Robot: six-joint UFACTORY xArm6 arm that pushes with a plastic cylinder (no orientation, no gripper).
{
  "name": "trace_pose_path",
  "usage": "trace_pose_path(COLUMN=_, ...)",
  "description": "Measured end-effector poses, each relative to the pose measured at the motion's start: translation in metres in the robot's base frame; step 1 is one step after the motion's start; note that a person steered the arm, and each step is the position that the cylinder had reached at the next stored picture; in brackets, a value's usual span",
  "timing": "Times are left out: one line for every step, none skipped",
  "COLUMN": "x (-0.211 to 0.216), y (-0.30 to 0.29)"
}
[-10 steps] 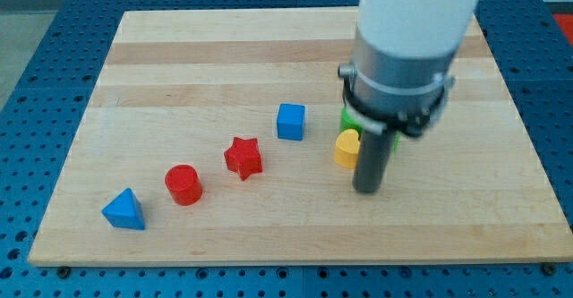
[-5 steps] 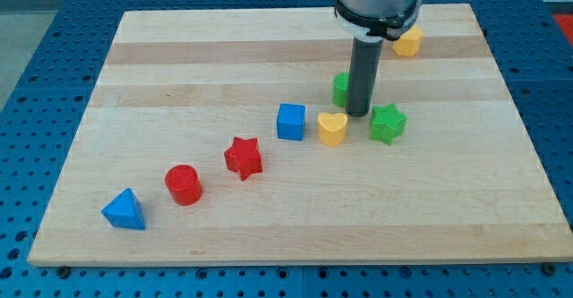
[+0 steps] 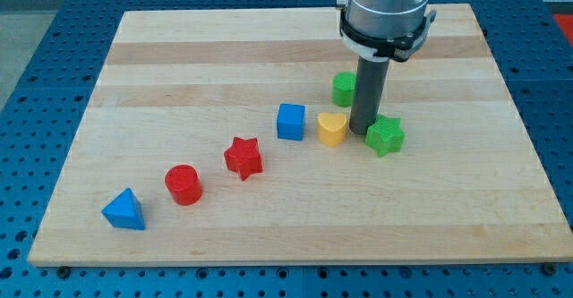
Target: Make a triangle with green blocks and yellow heart
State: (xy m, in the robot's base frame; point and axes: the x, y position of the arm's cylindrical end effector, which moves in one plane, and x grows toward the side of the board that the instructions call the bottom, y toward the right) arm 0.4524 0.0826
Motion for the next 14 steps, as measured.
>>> trace_pose_path(x=0.038, y=0.006)
trace_pose_path(x=0.065, y=0.007)
trace_pose_path(x=0.076, y=0.032)
trace_pose_path(x=0.077, y=0.060)
trace_pose_path(x=0.038, y=0.065)
trace_pose_path(x=0.003, y=0.065)
trace_pose_path(x=0.002, y=0.063)
trace_pose_path(x=0.013, y=0.072)
trace_pose_path(x=0.028, y=0.098)
trace_pose_path(x=0.066, y=0.064)
trace_pose_path(x=0.066, y=0.042)
trace_pose_path(x=0.066, y=0.040)
trace_pose_path(x=0.052, y=0.040)
trace_pose_path(x=0.017, y=0.037)
